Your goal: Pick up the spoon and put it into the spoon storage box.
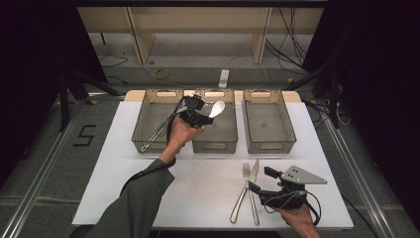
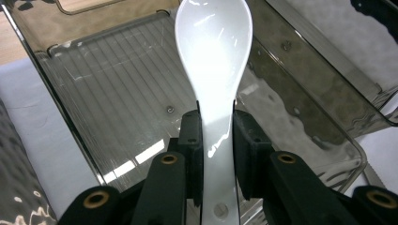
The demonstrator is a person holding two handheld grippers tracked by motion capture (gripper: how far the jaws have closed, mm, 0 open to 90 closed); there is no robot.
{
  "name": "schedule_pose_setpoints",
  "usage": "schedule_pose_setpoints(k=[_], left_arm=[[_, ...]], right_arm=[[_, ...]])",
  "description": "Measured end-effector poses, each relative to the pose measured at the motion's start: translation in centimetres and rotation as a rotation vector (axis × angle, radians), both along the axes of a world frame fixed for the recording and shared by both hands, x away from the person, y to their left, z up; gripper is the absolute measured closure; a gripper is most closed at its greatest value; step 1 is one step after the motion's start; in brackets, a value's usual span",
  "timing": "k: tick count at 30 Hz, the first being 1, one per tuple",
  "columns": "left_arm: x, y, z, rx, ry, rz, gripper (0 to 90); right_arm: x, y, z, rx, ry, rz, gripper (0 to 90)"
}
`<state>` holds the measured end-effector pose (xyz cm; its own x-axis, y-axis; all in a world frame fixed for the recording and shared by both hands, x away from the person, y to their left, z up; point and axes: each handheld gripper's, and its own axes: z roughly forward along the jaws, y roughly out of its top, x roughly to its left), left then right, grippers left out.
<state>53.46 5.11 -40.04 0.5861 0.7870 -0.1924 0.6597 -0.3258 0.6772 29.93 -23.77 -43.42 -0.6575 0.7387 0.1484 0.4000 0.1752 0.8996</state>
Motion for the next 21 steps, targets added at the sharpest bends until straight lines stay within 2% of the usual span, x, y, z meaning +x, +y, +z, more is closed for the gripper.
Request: schedule_pose_setpoints(k=[6, 8, 10, 14, 21], left_arm=[[0.6, -0.4, -0.4, -0.006, 0.005, 0.013, 73.6], [0.6, -0.5, -0.5, -0.024, -0.013, 0.024, 71.7], [0.8, -0.4, -0.4, -0.033, -0.006, 0.038, 59.0], [0.6, 0.2, 0.3, -0.078, -0.011, 0.030, 46.7], [-0.4, 1.5, 2.3, -0.104, -0.004, -0.022, 36.8]], right_arm=[[0.0, 0.0, 0.0, 0.000, -0.003, 0.004, 23.2], [0.0, 0.0, 0.0, 0.002, -0.002, 0.003, 23.2], [0.0, 0.0, 0.0, 0.000, -0.002, 0.001, 23.2], [0.0, 0.0, 0.0, 0.000, 0.000, 0.002, 23.2], [-0.1, 0.1, 0.0, -0.004, -0.003, -0.002, 23.2]])
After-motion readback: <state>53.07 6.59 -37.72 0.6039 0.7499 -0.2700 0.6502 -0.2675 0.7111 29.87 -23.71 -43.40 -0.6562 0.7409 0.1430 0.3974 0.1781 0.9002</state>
